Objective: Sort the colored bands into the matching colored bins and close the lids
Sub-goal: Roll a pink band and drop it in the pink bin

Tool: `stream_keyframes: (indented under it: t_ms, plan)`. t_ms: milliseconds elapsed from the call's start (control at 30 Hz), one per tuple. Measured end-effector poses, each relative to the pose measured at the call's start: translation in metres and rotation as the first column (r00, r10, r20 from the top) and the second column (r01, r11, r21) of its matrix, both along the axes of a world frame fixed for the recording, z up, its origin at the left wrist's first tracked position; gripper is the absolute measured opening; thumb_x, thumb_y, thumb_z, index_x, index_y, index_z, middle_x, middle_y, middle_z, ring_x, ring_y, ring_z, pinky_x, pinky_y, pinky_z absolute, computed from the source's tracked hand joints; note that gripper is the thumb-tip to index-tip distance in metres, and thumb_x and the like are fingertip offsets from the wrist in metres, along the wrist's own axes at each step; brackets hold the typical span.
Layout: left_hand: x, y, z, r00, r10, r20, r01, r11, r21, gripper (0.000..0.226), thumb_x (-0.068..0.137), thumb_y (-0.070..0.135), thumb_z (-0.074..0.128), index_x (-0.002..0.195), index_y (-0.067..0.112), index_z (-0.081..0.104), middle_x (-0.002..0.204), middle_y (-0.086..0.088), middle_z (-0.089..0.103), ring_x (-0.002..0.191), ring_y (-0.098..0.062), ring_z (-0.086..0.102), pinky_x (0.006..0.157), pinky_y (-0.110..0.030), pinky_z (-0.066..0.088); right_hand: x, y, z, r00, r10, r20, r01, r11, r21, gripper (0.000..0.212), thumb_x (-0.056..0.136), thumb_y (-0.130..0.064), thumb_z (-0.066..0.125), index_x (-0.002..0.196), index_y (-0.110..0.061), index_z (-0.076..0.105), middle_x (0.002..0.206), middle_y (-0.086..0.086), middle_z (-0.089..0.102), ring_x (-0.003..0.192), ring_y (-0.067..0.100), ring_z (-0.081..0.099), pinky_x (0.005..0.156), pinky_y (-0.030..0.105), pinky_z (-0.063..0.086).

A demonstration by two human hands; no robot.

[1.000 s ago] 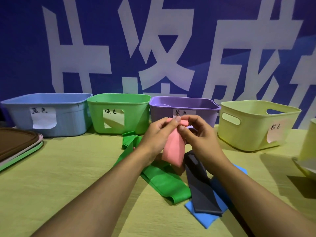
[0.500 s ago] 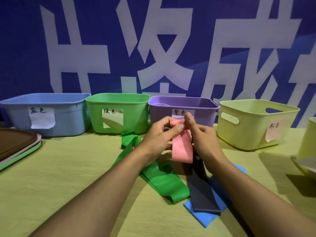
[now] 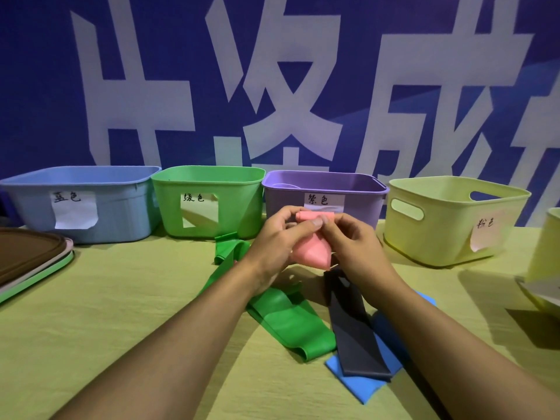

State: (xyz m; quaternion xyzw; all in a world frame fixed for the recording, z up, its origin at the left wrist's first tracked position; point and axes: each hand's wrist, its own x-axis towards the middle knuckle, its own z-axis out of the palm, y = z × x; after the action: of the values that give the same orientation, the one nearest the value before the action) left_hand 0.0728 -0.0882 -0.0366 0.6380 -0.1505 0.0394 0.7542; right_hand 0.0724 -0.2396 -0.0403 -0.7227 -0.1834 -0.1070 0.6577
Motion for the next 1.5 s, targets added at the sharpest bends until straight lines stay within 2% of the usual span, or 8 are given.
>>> stream_keyframes:
  t_ms: [167, 267, 367, 633, 900, 1133, 1367, 1500]
  plan:
    - [0.003, 0.0, 0.0, 0.993, 0.094, -0.069, -0.092, 0.995, 0.027, 0.068, 0.077, 0.068, 0.074, 0.114, 0.011, 0.069, 0.109, -0.015, 0.075, 0.095, -0.031, 0.073, 0.082, -0.044, 0.059, -0.001, 0.001, -0.001, 0.998, 0.03, 0.057, -0.027, 0.998, -0.051, 0.019, 0.101, -0.024, 0.061, 0.116, -0.014, 0.068, 0.095, 0.001, 0.074, 0.072, 0.008, 0.067, 0.057, 0.024, 0.054]
    - [0.001, 0.001, 0.001, 0.992, 0.09, -0.094, -0.081, 0.992, 0.1, 0.068, 0.082, 0.073, 0.062, 0.112, 0.014, 0.076, 0.104, -0.018, 0.077, 0.083, -0.026, 0.073, 0.07, -0.035, 0.058, -0.001, 0.002, -0.002, 0.996, 0.045, 0.074, -0.04, 0.997, -0.067, 0.018, 0.101, -0.018, 0.062, 0.117, -0.014, 0.067, 0.1, 0.003, 0.072, 0.07, 0.003, 0.064, 0.058, 0.022, 0.052]
    - [0.0, 0.002, 0.001, 0.989, 0.126, -0.083, -0.109, 0.977, 0.182, 0.064, 0.082, 0.081, 0.056, 0.101, 0.026, 0.082, 0.096, -0.014, 0.078, 0.081, -0.024, 0.072, 0.072, -0.039, 0.057, 0.001, 0.002, -0.002, 0.994, 0.047, 0.102, -0.038, 0.995, -0.095, 0.018, 0.1, -0.017, 0.063, 0.117, -0.015, 0.067, 0.101, 0.003, 0.073, 0.074, 0.005, 0.065, 0.061, 0.023, 0.052]
    - [0.001, -0.001, 0.001, 0.99, 0.139, -0.028, -0.134, 0.981, 0.138, 0.048, 0.098, 0.057, 0.056, 0.106, 0.015, 0.077, 0.093, -0.018, 0.077, 0.075, -0.025, 0.071, 0.062, -0.033, 0.056, 0.0, 0.002, -0.002, 0.997, 0.046, 0.06, -0.045, 0.999, -0.022, 0.022, 0.101, -0.021, 0.062, 0.122, -0.019, 0.066, 0.107, 0.003, 0.072, 0.079, 0.01, 0.067, 0.059, 0.025, 0.053]
    - [0.001, -0.004, -0.001, 0.999, 0.043, 0.033, -0.046, 0.992, 0.116, 0.029, 0.102, 0.037, 0.057, 0.106, 0.013, 0.073, 0.102, -0.017, 0.076, 0.084, -0.025, 0.07, 0.06, -0.028, 0.056, -0.004, 0.0, 0.005, 0.987, -0.114, -0.109, 0.11, 0.993, -0.049, 0.08, 0.084, -0.083, 0.037, 0.071, -0.009, 0.065, 0.059, 0.011, 0.06, 0.054, 0.018, 0.053, 0.055, 0.029, 0.042]
    - [0.006, -0.003, -0.004, 0.998, 0.048, 0.03, -0.051, 0.993, 0.109, 0.056, 0.088, 0.049, 0.071, 0.107, -0.003, 0.07, 0.102, -0.027, 0.075, 0.089, -0.034, 0.073, 0.095, -0.053, 0.058, -0.01, 0.002, 0.008, 0.978, -0.176, -0.108, 0.165, 0.981, -0.102, 0.073, 0.09, -0.076, 0.042, 0.061, -0.013, 0.063, 0.054, 0.008, 0.058, 0.045, 0.012, 0.049, 0.049, 0.024, 0.038]
    - [0.007, -0.001, -0.005, 0.999, 0.045, 0.009, -0.045, 0.995, 0.089, 0.022, 0.09, 0.032, 0.074, 0.07, 0.025, 0.077, 0.094, -0.016, 0.076, 0.107, -0.042, 0.072, 0.103, -0.054, 0.054, -0.012, 0.001, 0.008, 0.975, -0.209, -0.073, 0.2, 0.973, -0.113, 0.067, 0.096, -0.07, 0.044, 0.06, -0.017, 0.066, 0.048, 0.0, 0.06, 0.041, 0.005, 0.05, 0.039, 0.015, 0.037]
    - [0.006, 0.0, -0.004, 0.999, 0.038, -0.01, -0.038, 0.999, 0.03, 0.007, 0.091, 0.016, 0.073, 0.092, 0.009, 0.072, 0.105, -0.023, 0.075, 0.105, -0.038, 0.073, 0.103, -0.049, 0.055, -0.013, 0.001, 0.008, 0.974, -0.207, -0.094, 0.197, 0.975, -0.103, 0.071, 0.097, -0.069, 0.043, 0.052, -0.02, 0.067, 0.051, 0.002, 0.061, 0.042, 0.007, 0.051, 0.039, 0.015, 0.037]
